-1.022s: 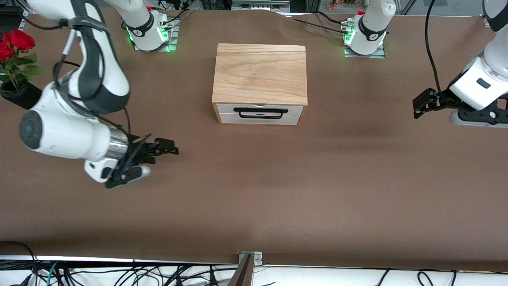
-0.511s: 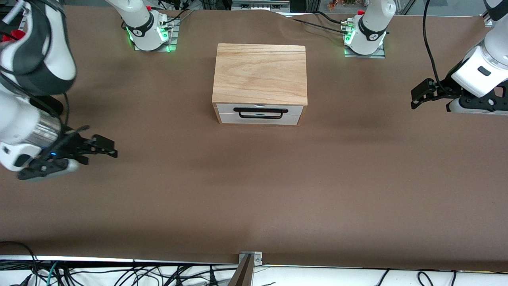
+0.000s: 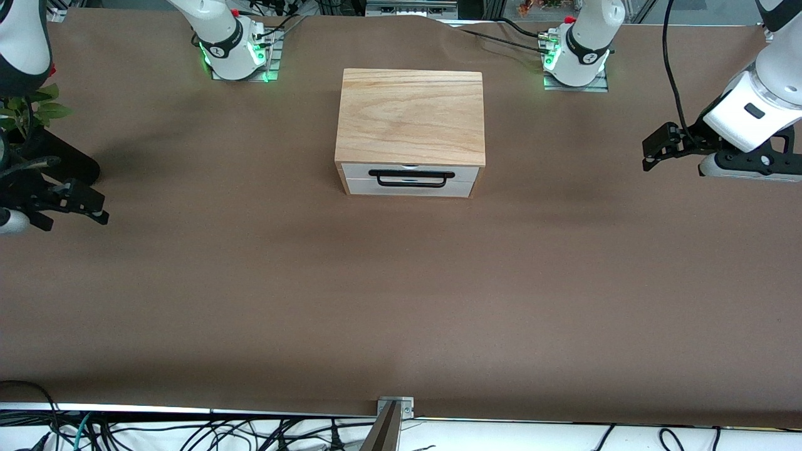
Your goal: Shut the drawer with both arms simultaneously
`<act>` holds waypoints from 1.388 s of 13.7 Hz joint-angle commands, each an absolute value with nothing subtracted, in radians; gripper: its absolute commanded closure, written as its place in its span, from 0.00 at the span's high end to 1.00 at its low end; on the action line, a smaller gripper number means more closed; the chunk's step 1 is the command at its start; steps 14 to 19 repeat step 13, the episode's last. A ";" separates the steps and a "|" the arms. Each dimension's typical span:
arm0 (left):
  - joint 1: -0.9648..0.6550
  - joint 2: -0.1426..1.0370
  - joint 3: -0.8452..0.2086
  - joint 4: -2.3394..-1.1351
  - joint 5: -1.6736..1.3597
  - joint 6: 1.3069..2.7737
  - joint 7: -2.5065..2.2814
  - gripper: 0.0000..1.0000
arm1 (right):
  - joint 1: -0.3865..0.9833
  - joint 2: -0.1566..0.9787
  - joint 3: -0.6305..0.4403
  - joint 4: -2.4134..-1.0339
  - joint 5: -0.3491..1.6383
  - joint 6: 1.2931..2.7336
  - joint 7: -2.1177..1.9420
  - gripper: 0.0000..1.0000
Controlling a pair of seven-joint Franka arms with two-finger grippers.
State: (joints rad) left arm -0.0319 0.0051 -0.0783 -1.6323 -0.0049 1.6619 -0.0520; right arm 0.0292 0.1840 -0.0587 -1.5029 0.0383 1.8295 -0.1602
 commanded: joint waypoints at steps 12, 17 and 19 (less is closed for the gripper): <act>-0.032 -0.011 -0.077 -1.646 -0.005 1.658 -0.046 1.00 | -0.037 0.138 0.040 -1.540 0.006 1.706 -0.048 1.00; -0.032 -0.011 -0.077 -1.646 -0.005 1.658 -0.046 1.00 | -0.037 0.138 0.040 -1.540 0.006 1.706 -0.046 1.00; -0.032 -0.011 -0.077 -1.646 -0.005 1.658 -0.046 1.00 | -0.037 0.138 0.040 -1.540 0.006 1.706 -0.046 1.00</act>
